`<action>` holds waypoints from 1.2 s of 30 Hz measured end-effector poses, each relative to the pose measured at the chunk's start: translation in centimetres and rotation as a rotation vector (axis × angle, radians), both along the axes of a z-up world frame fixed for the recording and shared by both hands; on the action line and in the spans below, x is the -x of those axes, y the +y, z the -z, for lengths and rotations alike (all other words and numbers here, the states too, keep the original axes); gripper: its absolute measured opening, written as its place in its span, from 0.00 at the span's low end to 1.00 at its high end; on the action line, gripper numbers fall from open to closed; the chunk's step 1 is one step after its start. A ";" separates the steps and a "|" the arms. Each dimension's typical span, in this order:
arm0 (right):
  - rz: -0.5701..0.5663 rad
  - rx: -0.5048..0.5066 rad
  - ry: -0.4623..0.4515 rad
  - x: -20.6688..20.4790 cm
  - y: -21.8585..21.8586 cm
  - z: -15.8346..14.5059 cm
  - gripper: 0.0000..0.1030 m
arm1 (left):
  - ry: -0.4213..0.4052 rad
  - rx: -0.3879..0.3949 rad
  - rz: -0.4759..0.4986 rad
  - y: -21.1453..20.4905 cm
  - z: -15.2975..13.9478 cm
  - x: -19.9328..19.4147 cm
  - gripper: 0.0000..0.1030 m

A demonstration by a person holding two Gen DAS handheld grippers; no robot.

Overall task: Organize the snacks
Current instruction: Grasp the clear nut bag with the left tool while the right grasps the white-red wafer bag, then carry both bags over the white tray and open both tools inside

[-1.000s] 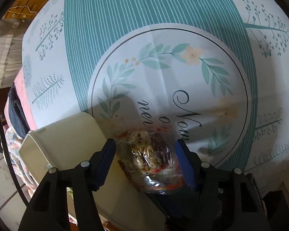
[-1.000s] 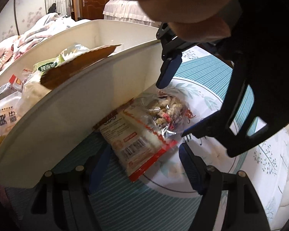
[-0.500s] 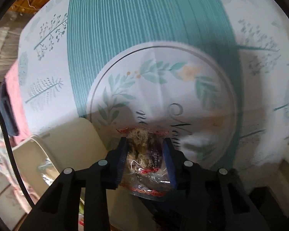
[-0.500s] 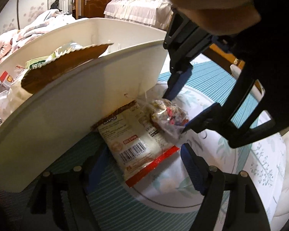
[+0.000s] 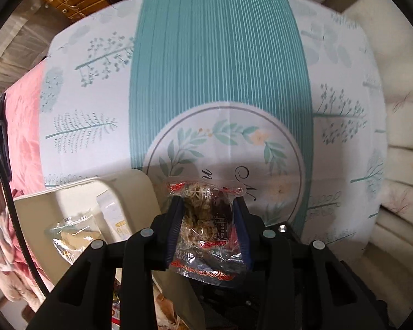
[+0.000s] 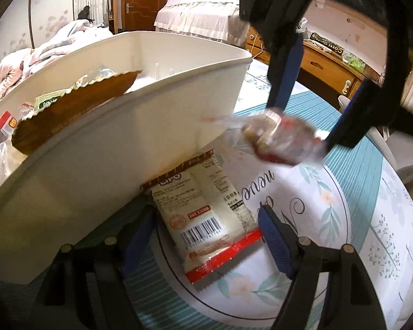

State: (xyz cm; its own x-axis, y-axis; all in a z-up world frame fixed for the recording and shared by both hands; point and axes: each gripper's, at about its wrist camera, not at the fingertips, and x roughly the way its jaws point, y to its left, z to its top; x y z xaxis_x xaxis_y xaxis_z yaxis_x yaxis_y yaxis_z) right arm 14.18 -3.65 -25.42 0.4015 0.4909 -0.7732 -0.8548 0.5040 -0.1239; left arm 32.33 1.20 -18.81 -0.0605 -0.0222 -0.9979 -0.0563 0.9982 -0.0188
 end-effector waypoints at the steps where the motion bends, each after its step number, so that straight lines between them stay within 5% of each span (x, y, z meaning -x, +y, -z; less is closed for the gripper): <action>1: -0.001 0.000 0.001 0.0 0.2 0.0 0.65 | -0.008 0.005 -0.006 0.0 -0.4 -0.2 0.35; 6: 0.037 0.017 0.007 0.2 0.7 -0.2 0.54 | -0.036 0.020 -0.041 0.2 -1.8 0.7 0.35; 21: 0.232 0.056 0.181 3.3 -0.6 -1.0 0.53 | -0.100 0.082 -0.103 3.4 -5.8 6.5 0.35; 36: 0.533 -0.099 0.256 8.0 -3.1 -6.7 0.53 | -0.219 0.206 -0.119 8.7 -10.2 16.3 0.35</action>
